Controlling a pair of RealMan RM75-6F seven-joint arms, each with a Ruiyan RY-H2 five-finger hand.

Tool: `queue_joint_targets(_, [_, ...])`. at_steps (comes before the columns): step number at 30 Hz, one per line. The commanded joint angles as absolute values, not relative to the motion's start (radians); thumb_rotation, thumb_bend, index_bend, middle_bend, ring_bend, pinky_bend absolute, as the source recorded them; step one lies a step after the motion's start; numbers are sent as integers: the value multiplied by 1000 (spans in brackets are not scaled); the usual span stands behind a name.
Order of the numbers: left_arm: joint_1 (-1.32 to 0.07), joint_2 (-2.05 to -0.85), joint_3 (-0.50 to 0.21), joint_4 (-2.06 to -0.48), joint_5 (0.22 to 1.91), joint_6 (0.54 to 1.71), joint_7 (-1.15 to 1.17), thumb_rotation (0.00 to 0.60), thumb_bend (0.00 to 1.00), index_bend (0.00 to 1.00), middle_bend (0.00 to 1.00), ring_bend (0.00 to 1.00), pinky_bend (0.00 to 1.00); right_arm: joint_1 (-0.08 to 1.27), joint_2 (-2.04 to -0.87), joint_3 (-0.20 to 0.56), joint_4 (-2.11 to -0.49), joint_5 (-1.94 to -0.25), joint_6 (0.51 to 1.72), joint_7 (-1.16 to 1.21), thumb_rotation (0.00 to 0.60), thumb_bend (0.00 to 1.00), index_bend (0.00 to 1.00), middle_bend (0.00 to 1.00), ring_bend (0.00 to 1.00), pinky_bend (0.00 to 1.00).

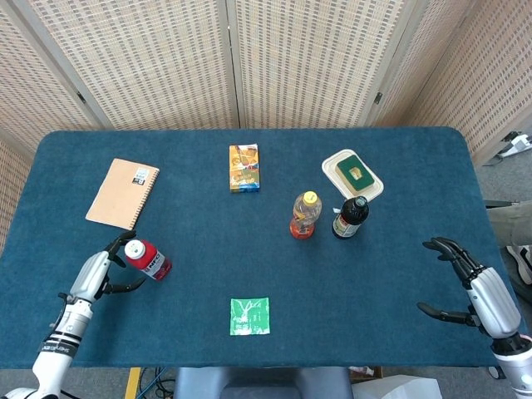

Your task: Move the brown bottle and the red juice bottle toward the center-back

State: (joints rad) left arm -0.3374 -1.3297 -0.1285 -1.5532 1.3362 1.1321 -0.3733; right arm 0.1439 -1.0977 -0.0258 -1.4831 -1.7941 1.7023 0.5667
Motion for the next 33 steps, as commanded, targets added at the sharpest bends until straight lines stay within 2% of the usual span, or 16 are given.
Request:
queue_joint_targets(1, [-347,-1349,-137,-1533,1322,1120,-381,600,167,118,126,161,400,144,-1099,-26,-1480,-1793,1702,571,600,35,28,195,105,333])
queue_joint_targets(10, [-366,-1382,-146,-1485,1290,1085,-395,600,167,132,127,169,401,147,-1104,-26,-1475,-1792,1697,577,600,34,29,195,105,332])
queue_joint_targets(15, [-366,-1390,-148,-1478,1279,1077,-407,600,167,162,219,232,401,148,-1108,-24,-1472,-1788,1696,581,600,35,39,201,105,332])
queue_joint_targets(20, [-371,-1391,-152,-1486,1270,1062,-421,600,167,177,224,242,401,149,-1110,-23,-1470,-1787,1695,582,600,35,40,202,105,332])
queue_joint_targets(24, [-373,-1402,-160,-1482,1260,1067,-413,600,167,269,266,327,414,148,-1110,-23,-1469,-1785,1696,584,600,35,40,202,105,333])
queue_joint_targets(30, [-370,-1429,-176,-1471,1236,1091,-390,600,167,424,432,466,529,148,-1110,-21,-1466,-1782,1697,587,600,35,51,205,105,333])
queue_joint_targets(33, [-369,-1436,-181,-1468,1234,1099,-388,600,167,466,473,500,554,148,-1111,-21,-1465,-1781,1697,588,600,35,51,206,104,333])
